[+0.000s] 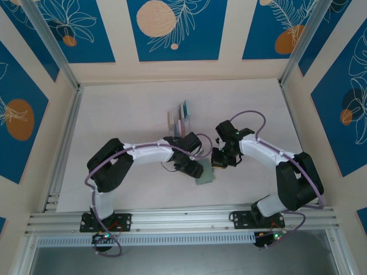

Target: Put the credit cards into the card holder

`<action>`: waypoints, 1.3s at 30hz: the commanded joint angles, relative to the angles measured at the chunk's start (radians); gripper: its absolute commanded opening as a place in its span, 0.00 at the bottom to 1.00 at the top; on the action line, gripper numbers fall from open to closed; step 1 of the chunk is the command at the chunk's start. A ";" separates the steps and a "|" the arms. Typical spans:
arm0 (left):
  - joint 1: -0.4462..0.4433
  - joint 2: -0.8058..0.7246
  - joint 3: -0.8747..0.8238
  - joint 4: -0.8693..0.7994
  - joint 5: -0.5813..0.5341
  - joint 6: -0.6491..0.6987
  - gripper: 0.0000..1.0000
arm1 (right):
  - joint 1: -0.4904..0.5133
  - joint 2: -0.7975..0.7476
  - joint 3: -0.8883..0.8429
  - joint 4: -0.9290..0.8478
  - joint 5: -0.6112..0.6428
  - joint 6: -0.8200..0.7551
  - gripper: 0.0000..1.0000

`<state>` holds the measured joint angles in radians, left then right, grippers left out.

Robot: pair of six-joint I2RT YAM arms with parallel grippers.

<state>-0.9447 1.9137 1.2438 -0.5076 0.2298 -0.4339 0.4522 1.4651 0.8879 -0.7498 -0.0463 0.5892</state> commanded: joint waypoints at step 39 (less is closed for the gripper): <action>0.011 -0.017 -0.088 0.046 0.100 -0.014 0.61 | 0.043 0.192 0.040 0.086 -0.198 -0.015 0.00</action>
<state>-0.9302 1.8881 1.1893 -0.4416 0.2623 -0.4286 0.4934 1.6291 0.9218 -0.6453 -0.2188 0.5789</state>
